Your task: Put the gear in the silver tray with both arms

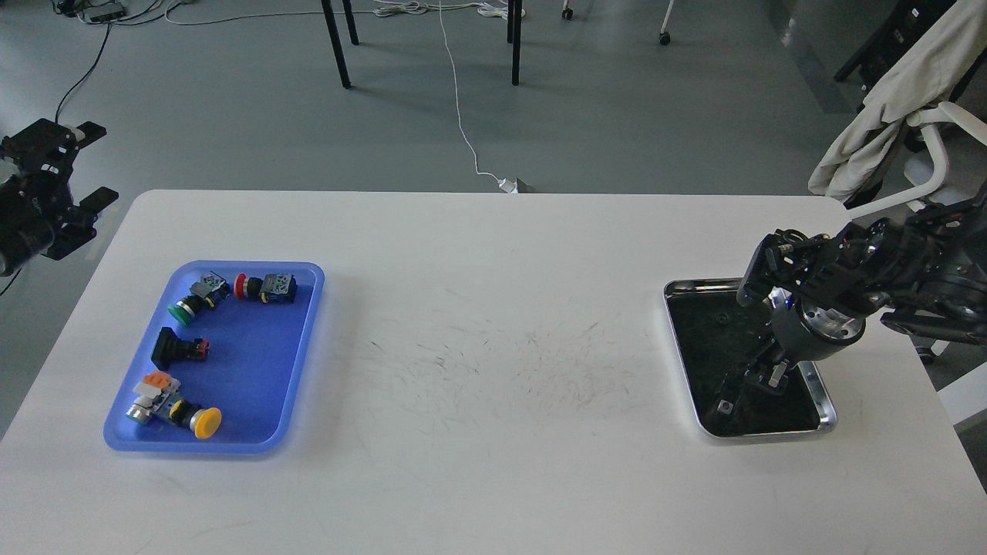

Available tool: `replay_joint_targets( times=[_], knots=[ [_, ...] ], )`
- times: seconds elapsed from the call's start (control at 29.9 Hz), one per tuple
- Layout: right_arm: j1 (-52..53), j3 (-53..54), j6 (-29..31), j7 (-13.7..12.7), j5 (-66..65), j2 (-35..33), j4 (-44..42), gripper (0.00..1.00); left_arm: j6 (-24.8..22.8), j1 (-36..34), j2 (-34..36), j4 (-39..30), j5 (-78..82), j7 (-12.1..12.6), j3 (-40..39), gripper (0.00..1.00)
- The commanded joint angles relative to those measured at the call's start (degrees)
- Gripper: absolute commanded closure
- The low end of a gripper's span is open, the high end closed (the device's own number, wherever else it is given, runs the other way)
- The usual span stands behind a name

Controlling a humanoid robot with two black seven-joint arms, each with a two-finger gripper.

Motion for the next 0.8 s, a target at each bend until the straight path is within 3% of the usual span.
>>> replay_joint_targets(
  times=[0.0, 0.27, 0.57, 0.77],
  knots=[
    [1.1, 0.3, 0.1, 0.0, 0.4, -0.6, 0.4, 0.40, 0.0, 0.0, 0.0, 0.0, 0.1, 0.0, 0.0, 0.01],
    [4.0, 5.6, 1.0, 0.0, 14.5, -3.3, -0.4, 0.19, 0.1, 0.0, -0.3, 0.1, 0.4, 0.0, 0.1, 0.01],
    [5.8, 14.8, 1.0, 0.0, 24.3, -14.4, -0.3, 0.12, 0.1, 0.1, -0.8, 0.1, 0.5, 0.0, 0.6, 0.01],
    [1.7, 23.9, -0.4, 0.0, 29.3, -23.8, 0.3, 0.09, -0.3, 0.1, -0.8, 0.1, 0.6, 0.0, 0.6, 0.01]
  ],
)
